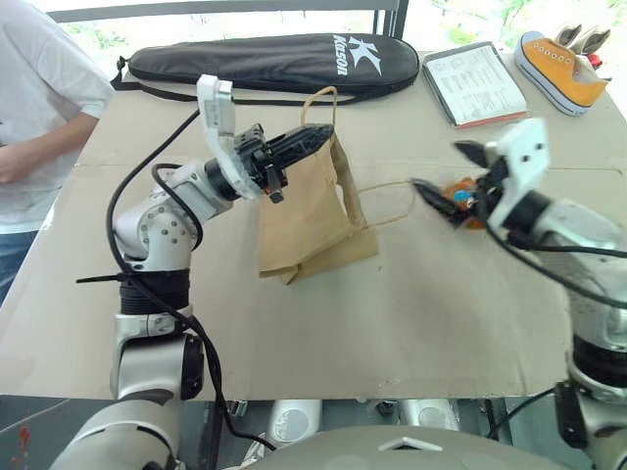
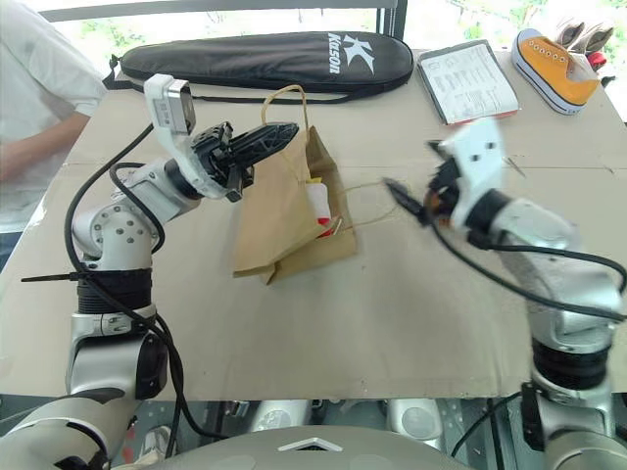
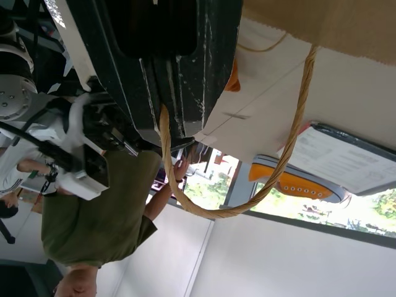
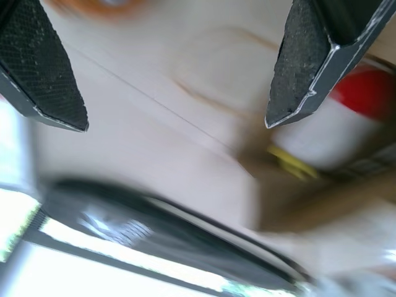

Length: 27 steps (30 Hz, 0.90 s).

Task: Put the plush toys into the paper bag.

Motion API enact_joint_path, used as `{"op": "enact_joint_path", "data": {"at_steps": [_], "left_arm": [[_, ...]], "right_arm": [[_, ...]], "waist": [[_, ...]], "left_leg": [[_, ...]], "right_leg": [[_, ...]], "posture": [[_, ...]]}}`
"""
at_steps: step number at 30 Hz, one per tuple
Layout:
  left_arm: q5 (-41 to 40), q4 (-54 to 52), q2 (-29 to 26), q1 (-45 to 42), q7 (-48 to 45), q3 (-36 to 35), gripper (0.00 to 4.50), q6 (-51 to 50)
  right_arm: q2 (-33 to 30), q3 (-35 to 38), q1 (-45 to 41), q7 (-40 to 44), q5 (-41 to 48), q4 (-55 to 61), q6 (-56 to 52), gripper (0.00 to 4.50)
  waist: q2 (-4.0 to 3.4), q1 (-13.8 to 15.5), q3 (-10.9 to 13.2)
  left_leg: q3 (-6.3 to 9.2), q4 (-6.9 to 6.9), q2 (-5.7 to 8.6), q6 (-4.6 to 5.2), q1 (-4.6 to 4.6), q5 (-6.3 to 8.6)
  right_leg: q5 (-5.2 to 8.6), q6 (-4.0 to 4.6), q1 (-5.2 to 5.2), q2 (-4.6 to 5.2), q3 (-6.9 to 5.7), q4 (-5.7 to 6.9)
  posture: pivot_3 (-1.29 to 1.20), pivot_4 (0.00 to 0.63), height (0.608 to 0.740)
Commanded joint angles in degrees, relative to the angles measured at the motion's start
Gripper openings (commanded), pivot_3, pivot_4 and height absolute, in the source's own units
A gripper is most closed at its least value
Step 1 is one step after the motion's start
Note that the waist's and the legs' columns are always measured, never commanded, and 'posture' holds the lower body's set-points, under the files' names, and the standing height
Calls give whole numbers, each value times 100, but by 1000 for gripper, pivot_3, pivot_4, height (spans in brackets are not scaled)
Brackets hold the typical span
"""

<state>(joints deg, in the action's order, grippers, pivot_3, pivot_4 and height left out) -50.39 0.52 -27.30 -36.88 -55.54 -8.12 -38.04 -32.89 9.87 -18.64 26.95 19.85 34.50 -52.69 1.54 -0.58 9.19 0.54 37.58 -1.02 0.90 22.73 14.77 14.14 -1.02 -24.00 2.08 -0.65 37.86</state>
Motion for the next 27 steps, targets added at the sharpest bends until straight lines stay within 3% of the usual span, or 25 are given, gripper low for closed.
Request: {"op": "enact_joint_path", "data": {"at_steps": [1,5,7,10,11,12,17,23,27], "left_arm": [[178,-271,55,-92,-88,109,0,203],[362,-263,170,-273,-116,253,0,344],[430,-351,286,-371,57,284,0,377],[691,-588,436,-366,268,353,0,668],[663,-642,478,-349,308,336,0,658],[657,-682,515,-335,337,311,0,692],[608,-519,461,-409,211,311,0,631],[666,-93,413,-549,-298,361,0,775],[618,530,255,-804,-1230,427,0,791]], "right_arm": [[-424,-83,272,-1,-262,-509,-100,4452],[-543,-661,247,8,-631,-1555,144,4452],[-270,-655,107,-82,-575,-1878,223,4452],[-114,-742,26,-110,-665,-2122,456,3194],[-87,-733,20,-124,-687,-2145,525,2516],[-86,-723,36,-124,-703,-2141,583,2346],[-88,-511,203,-192,-791,-1979,1102,113],[-202,-177,613,-29,-705,-1236,1548,113],[-311,78,416,175,-222,-172,1293,113]], "waist": [[0,-17,0],[0,-41,0],[-2,-38,1],[-2,-17,2],[-2,-15,2],[-2,-12,1],[-2,-8,2],[-2,-7,2],[-8,-28,5]], "left_leg": [[0,0,3,0,-2,0],[-10,0,3,1,-11,0],[-11,0,2,1,-9,0],[-7,0,1,1,-5,0],[-7,0,-2,1,-3,0],[-7,0,-2,1,-3,0],[-6,1,-5,1,-3,0],[-6,1,2,1,-2,0],[-8,2,4,1,-6,0]], "right_leg": [[0,0,1,-1,0,0],[0,1,1,-9,12,9],[0,1,0,-12,8,8],[0,0,0,-11,10,5],[0,0,0,-8,10,3],[0,0,0,-7,10,3],[-1,0,0,-6,9,4],[0,-1,0,-8,4,3],[0,-1,0,-12,0,5]], "posture": [[0,150,740],[0,150,740],[0,150,740],[0,150,740],[0,150,740],[0,150,740],[0,150,740],[0,150,740],[0,150,740]]}}
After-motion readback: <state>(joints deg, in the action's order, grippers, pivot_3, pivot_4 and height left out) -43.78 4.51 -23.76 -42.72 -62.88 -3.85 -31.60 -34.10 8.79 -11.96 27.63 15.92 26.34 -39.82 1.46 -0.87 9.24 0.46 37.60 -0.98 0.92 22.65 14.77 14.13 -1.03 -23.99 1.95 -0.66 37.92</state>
